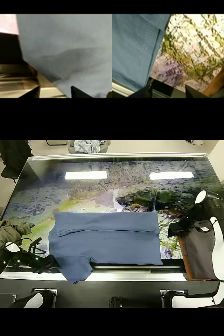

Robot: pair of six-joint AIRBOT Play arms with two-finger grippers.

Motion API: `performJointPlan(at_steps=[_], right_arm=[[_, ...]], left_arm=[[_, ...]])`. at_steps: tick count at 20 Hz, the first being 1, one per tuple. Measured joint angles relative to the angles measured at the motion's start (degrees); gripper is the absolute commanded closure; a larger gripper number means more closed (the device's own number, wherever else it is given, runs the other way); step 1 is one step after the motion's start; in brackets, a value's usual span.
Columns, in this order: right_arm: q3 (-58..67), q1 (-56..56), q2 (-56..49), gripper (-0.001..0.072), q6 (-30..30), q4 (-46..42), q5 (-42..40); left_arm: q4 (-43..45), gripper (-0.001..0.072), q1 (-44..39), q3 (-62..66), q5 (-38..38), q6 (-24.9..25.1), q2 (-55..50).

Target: Fold the shirts.

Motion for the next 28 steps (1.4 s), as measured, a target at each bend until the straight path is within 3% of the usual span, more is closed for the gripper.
performJointPlan(at_steps=[2,4,5,6,14,22,24,25,26,27,28], right_arm=[[-0.3,0.1,0.1,0.02,0.0,0.0,-0.2],[-1.6,0.1,0.9,0.0125,0.0,0.0,-0.8],[-3.0,0.0,1.6,0.0124,-0.1,0.1,-1.4],[-5.0,0.0,2.6,0.0124,-0.2,0.1,-2.2],[-27.5,0.0,14.4,0.009,-2.6,5.4,-10.5],[-36.3,0.0,16.5,0.0119,-1.5,7.5,-13.0],[-38.1,-0.1,16.6,0.0219,-0.5,9.1,-13.0],[-38.9,0.0,16.6,0.0347,-0.2,10.1,-13.5],[-39.6,0.0,16.6,0.0563,0.3,10.5,-14.5],[-40.2,0.0,16.5,0.0675,0.8,10.8,-16.1],[-40.5,0.0,16.5,0.0676,1.7,11.6,-17.1]], left_arm=[[-0.9,0.0255,-0.6,-0.9,1.0,-0.2,0.3],[-1.6,0.0449,-1.5,-1.4,2.4,-0.7,0.4],[-1.8,0.0604,-2.2,-1.7,3.9,-1.0,0.4],[-1.8,0.0677,-2.8,-1.8,5.5,-1.4,0.4],[-2.2,0.0678,-4.6,-2.0,7.4,-2.4,0.6],[-2.1,0.0678,-4.7,-2.1,8.7,-1.5,1.2],[-2.0,0.0678,-4.7,-2.1,8.8,-1.4,1.2],[-2.0,0.0677,-4.7,-2.1,8.8,-1.3,1.2],[-2.0,0.0678,-4.7,-2.1,8.8,-1.3,1.2],[-2.0,0.0678,-4.7,-2.1,8.8,-1.2,1.2],[-2.0,0.0678,-4.7,-2.1,8.8,-1.1,1.2]])
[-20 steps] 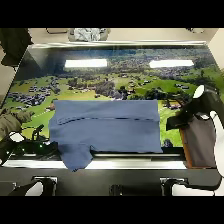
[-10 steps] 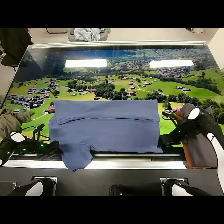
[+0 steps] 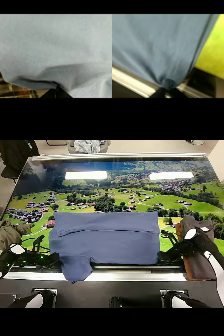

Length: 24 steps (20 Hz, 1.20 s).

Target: Fold the shirts.

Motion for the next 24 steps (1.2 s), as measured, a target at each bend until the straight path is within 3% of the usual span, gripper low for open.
performJointPlan(at_steps=[4,8,13,18,24], right_arm=[[-0.7,0.0,0.3,0.0678,0.4,1.2,-1.6],[0.7,0.0,2.8,0.0679,-3.4,-0.1,-3.3],[10.7,0.1,5.9,0.0679,-5.5,1.4,-1.0],[27.0,4.2,-3.3,0.0678,-5.2,1.5,-4.8],[42.1,7.4,-19.2,0.0676,0.1,-1.9,-6.1]], left_arm=[[0.6,0.068,0.0,0.7,0.3,1.1,0.2],[0.9,0.0683,0.0,6.1,-0.2,1.7,3.5],[-0.7,0.0684,0.0,18.3,-1.6,-0.4,5.8],[-3.4,0.0684,-0.6,32.1,-0.6,-0.7,-5.4],[-4.8,0.0682,-2.8,49.1,-0.9,-0.3,-25.8]])
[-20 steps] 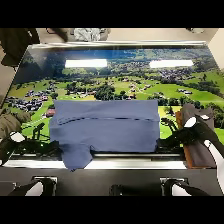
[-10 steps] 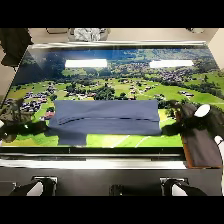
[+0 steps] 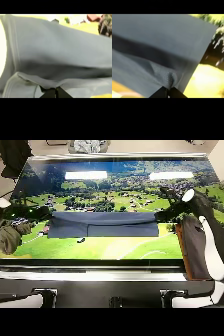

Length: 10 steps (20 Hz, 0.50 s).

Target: Fold the shirts.

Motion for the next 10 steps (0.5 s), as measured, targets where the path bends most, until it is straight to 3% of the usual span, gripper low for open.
performJointPlan(at_steps=[3,4,5,6,7,8,10], right_arm=[[2.3,0.4,-4.3,0.0676,1.2,-0.5,0.0],[2.7,0.4,-5.3,0.0676,1.5,-0.7,0.0],[2.9,0.4,-6.1,0.0673,2.0,-0.7,0.1],[3.1,0.4,-6.6,0.0553,2.3,-0.7,0.2],[3.3,0.4,-6.9,0.0266,2.6,-0.5,0.4],[3.6,0.2,-7.0,0.0036,2.6,-0.4,1.2],[4.4,-1.2,-6.4,0.0008,0.7,0.0,3.9]], left_arm=[[-0.1,0.068,-1.3,3.9,-0.7,0.0,-7.0],[-0.1,0.0641,-1.8,4.6,-0.9,-0.1,-8.8],[-0.1,0.0429,-2.2,5.1,-1.1,-0.4,-10.1],[-0.2,0.0166,-2.5,5.6,-1.2,-0.8,-11.0],[-0.2,0.009,-2.6,6.0,-1.2,-1.3,-11.7],[-0.1,0.0093,-2.4,6.7,-1.6,-1.6,-12.1],[-0.1,0.0097,-1.8,8.6,-3.5,-1.9,-12.3]])
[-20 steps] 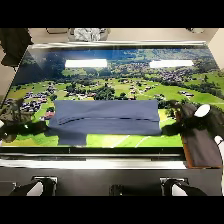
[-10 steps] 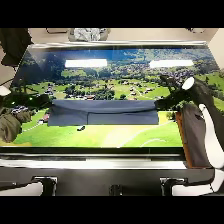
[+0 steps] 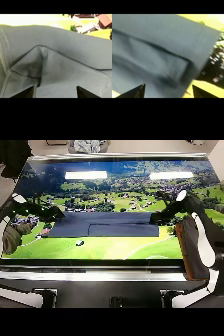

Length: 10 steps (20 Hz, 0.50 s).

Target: Fold the shirts.

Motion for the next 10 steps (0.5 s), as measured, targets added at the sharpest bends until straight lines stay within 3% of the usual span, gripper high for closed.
performJointPlan(at_steps=[4,10], right_arm=[[-0.2,-6.7,1.2,0.0009,-2.5,2.9,5.2],[-7.3,-10.7,-0.8,0.0034,-2.2,14.7,2.9]], left_arm=[[0.1,0.0098,1.3,2.5,-2.7,-0.5,3.0],[-0.3,0.01,-2.4,3.4,-4.2,-0.6,10.3]])
